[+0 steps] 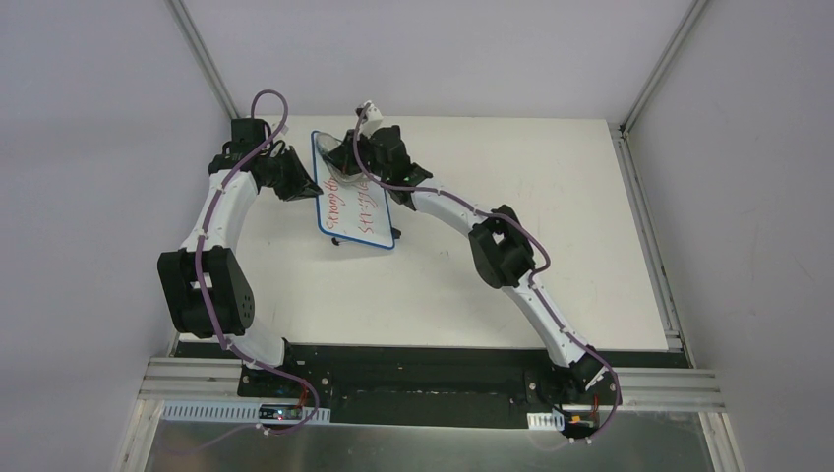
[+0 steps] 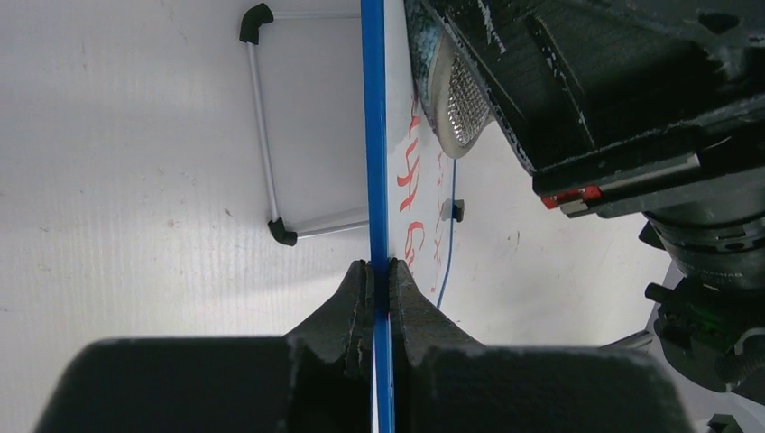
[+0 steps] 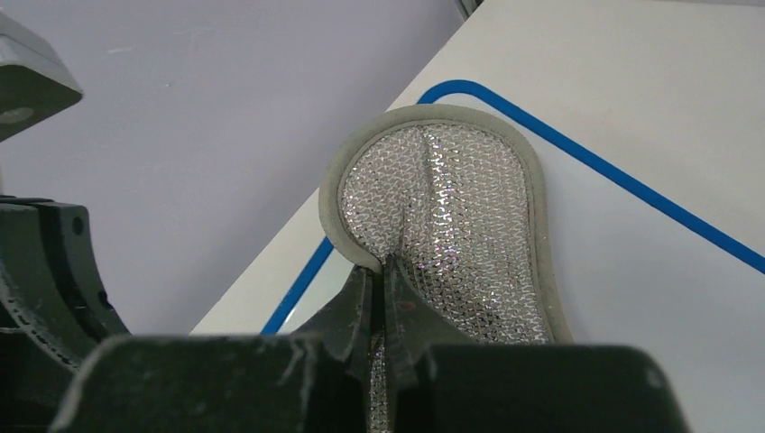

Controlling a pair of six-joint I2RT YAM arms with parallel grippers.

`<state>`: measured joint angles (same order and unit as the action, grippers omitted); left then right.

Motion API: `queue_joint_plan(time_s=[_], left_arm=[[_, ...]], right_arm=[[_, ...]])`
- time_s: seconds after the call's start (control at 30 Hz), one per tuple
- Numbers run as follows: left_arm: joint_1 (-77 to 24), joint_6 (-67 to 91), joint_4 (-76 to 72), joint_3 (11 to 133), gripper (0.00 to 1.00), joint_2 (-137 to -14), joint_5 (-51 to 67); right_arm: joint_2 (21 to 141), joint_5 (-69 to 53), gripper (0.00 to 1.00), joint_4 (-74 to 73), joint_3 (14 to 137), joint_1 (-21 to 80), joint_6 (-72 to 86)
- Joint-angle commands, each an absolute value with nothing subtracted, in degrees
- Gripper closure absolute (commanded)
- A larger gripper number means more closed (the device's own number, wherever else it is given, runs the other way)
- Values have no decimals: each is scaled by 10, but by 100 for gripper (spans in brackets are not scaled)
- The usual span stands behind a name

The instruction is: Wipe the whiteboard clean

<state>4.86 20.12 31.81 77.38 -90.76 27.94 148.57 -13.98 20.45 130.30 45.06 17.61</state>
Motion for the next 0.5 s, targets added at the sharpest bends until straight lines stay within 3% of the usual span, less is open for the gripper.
queue_joint_plan(time_s=[0.0,0.2,0.47], left_arm=[[36,179,330,778,100,-924,266],[33,179,331,779,100,-926,266],[33,179,331,780,100,-926,269]], right_arm=[[1482,-189,100,214,1341,487,167],[1536,-134,100,166,1389,451,175],[1540,-109,100,103,1347,418,160]])
